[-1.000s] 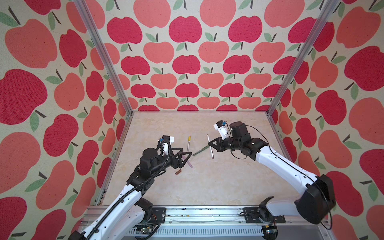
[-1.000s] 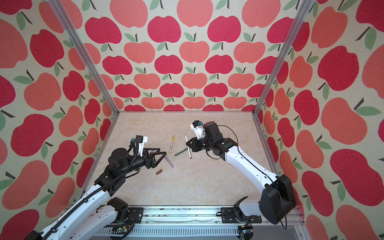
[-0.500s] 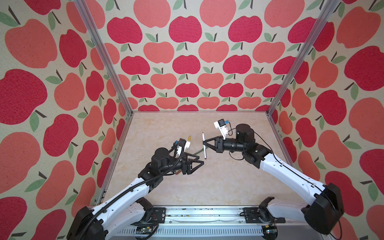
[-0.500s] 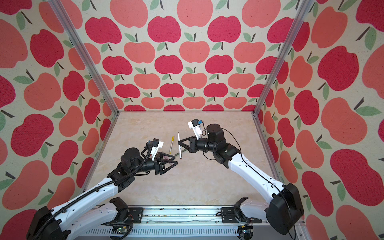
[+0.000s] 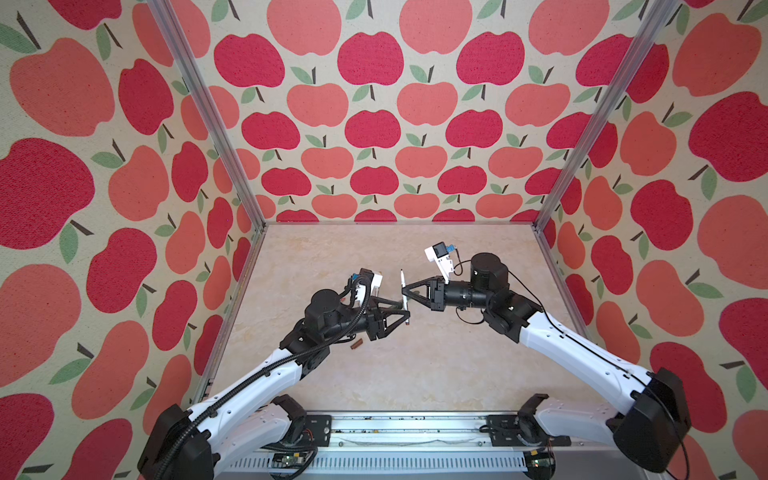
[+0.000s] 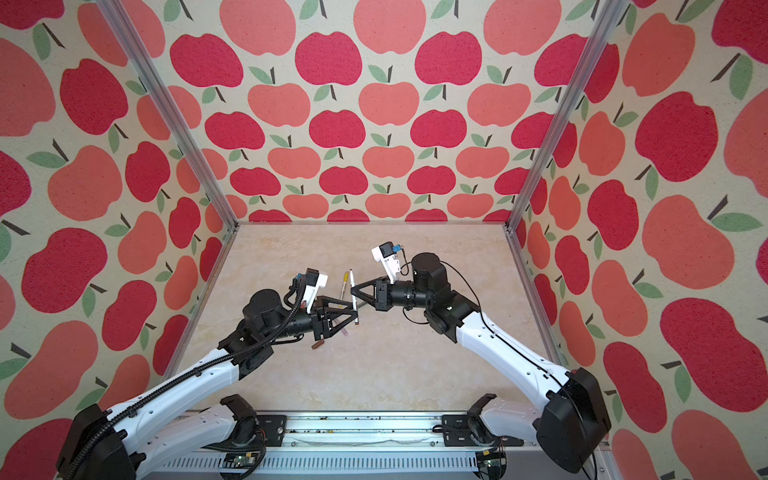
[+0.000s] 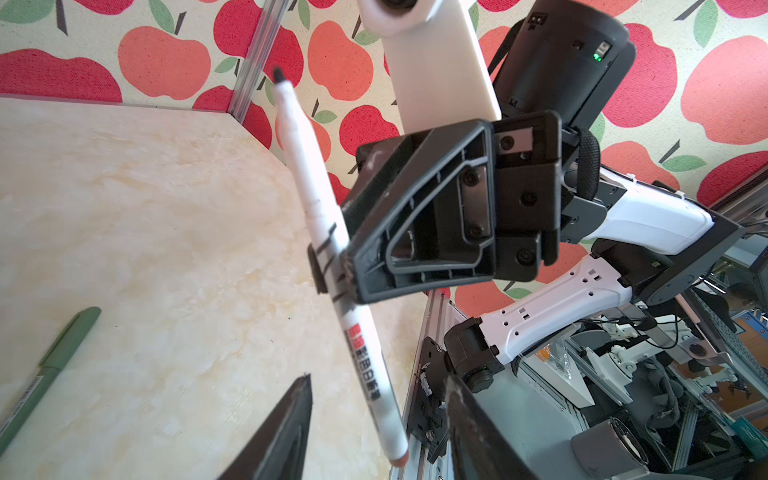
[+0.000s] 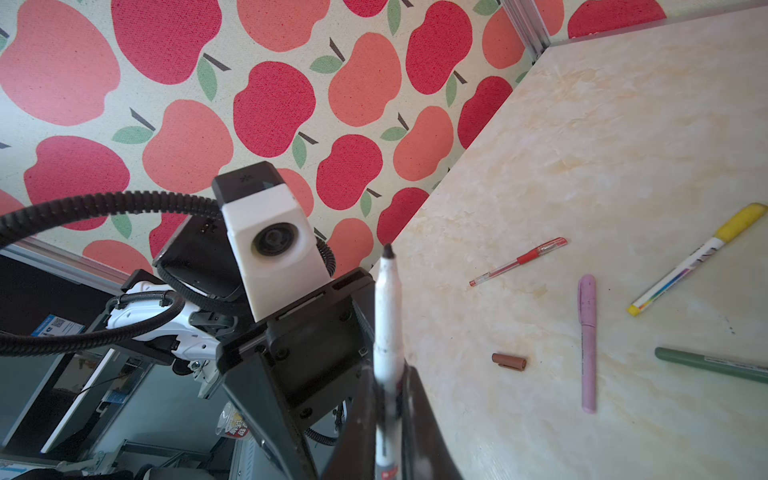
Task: Insert the pens into the pen caps
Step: 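Close the left gripper on the thin white marker held by the right gripper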
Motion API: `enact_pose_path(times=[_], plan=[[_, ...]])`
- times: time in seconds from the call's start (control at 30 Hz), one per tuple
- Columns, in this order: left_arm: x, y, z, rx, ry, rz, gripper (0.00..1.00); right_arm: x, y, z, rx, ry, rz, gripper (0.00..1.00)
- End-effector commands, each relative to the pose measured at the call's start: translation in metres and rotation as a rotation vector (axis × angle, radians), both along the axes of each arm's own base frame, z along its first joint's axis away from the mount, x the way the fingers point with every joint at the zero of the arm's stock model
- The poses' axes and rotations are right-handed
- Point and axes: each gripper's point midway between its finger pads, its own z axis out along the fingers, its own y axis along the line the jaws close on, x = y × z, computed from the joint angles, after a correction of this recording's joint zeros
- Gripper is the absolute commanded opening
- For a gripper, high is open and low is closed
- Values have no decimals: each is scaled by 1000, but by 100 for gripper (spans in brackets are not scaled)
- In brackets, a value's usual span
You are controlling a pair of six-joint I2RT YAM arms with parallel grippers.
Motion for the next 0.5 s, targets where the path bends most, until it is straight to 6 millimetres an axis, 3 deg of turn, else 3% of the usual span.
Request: enact_pose_path(times=[0.0, 0.13, 0.47], plan=[[-1, -4, 18, -30, -46, -20, 49, -9, 1, 13, 44, -22, 29, 2], [1, -4, 20, -24, -45, -8, 37, -11, 4, 12, 44, -25, 42, 1], [6, -3, 20, -16, -46, 22, 20, -14, 6, 9, 45, -43, 43, 0]])
